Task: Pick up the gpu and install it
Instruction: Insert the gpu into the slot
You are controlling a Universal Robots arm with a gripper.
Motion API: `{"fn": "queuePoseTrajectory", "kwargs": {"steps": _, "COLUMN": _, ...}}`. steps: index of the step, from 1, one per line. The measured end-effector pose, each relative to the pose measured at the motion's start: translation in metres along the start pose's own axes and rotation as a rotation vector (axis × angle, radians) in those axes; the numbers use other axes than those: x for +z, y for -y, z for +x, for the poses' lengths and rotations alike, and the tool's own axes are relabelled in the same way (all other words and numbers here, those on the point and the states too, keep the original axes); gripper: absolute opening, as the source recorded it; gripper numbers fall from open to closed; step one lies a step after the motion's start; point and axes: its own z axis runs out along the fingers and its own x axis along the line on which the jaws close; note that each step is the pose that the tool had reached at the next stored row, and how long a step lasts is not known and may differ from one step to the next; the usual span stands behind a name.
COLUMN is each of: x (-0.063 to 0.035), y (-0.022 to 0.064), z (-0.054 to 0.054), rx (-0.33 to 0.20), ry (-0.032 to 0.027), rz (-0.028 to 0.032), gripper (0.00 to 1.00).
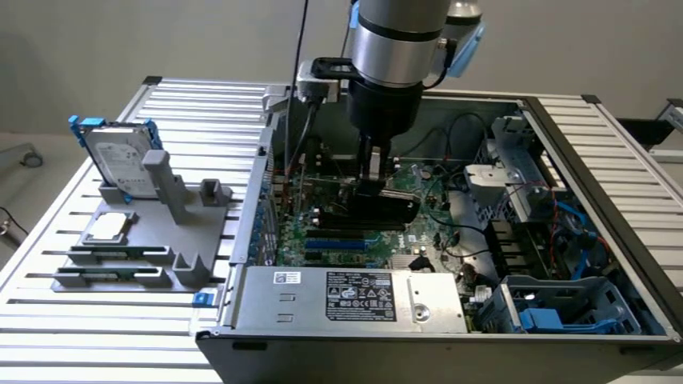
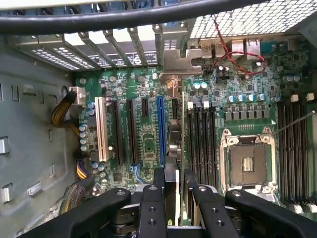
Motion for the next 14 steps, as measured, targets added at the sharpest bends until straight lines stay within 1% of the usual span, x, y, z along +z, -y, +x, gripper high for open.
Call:
{"fn": "queuePoseTrajectory", "kwargs": {"steps": 5, "x": 0.0086, "y": -0.0039, "z": 0.000, "rx": -0.032, "ry": -0.0017, "rz": 0.0011, "gripper": 0.27}}
{"fn": "queuePoseTrajectory", "kwargs": {"steps": 9, "x": 0.0114, "y": -0.0068, "z": 0.001, "rx": -0.045, "ry": -0.0025, "rz": 0.0014, "gripper": 0.27}}
{"fn": "queuePoseTrajectory", "kwargs": {"steps": 11, "x": 0.0120, "y": -0.0094, "z": 0.002, "rx": -0.051, "ry": -0.0026, "rz": 0.0028, "gripper": 0.27}}
{"fn": "queuePoseTrajectory", "kwargs": {"steps": 12, "x": 0.0127, "y": -0.0112, "z": 0.003, "rx": -0.051, "ry": -0.0026, "rz": 0.0080, "gripper": 0.27}}
{"fn": "queuePoseTrajectory", "kwargs": {"steps": 14, "x": 0.0143, "y": -0.0153, "z": 0.003, "rx": -0.052, "ry": -0.0021, "rz": 0.0215, "gripper": 0.27}}
